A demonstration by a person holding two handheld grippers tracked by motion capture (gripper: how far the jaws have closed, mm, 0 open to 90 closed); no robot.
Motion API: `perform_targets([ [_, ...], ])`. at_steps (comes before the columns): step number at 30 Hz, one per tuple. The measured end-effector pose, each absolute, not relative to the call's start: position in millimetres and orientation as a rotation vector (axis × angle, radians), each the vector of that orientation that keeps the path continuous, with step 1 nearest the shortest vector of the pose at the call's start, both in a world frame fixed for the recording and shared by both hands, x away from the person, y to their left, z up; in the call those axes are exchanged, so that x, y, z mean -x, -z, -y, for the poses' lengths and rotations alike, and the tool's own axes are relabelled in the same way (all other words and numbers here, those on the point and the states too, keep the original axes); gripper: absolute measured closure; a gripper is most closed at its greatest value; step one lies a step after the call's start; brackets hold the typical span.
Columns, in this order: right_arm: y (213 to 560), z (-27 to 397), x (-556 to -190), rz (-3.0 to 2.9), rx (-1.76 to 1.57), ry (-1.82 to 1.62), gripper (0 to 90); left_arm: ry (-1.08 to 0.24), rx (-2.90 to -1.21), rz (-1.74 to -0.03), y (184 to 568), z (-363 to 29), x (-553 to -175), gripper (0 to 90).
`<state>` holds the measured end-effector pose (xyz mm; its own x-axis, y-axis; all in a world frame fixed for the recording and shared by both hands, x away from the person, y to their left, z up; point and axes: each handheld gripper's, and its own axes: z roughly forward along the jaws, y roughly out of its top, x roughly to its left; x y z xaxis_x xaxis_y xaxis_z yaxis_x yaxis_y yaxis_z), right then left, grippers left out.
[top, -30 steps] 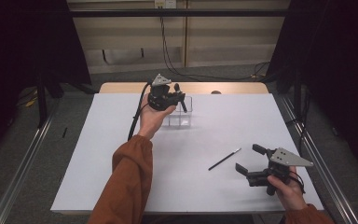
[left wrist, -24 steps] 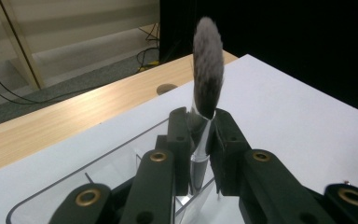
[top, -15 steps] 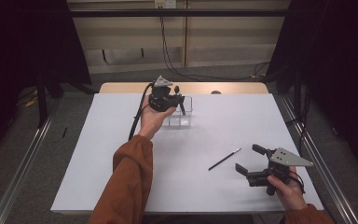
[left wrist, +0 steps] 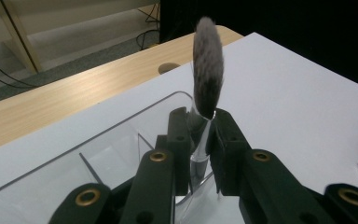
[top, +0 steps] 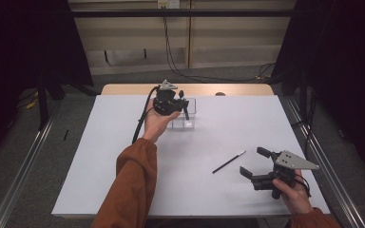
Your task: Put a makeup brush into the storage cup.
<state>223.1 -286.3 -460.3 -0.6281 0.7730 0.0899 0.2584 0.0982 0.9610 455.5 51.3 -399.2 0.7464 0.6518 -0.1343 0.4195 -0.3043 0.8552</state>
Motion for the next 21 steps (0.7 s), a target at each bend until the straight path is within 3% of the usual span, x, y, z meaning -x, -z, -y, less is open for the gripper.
perform_targets([
  [15,460.4,286.1,-222.9,-1.943,-1.003,-1.552,0.0,-0.284,-1.956,-0.825,404.1,-53.0,-456.2,78.2],
  [21,460.4,285.9,-222.9,-1.945,-1.001,-1.554,0.0,-0.285,-1.937,-0.855,405.5,-57.5,-456.5,63.3],
])
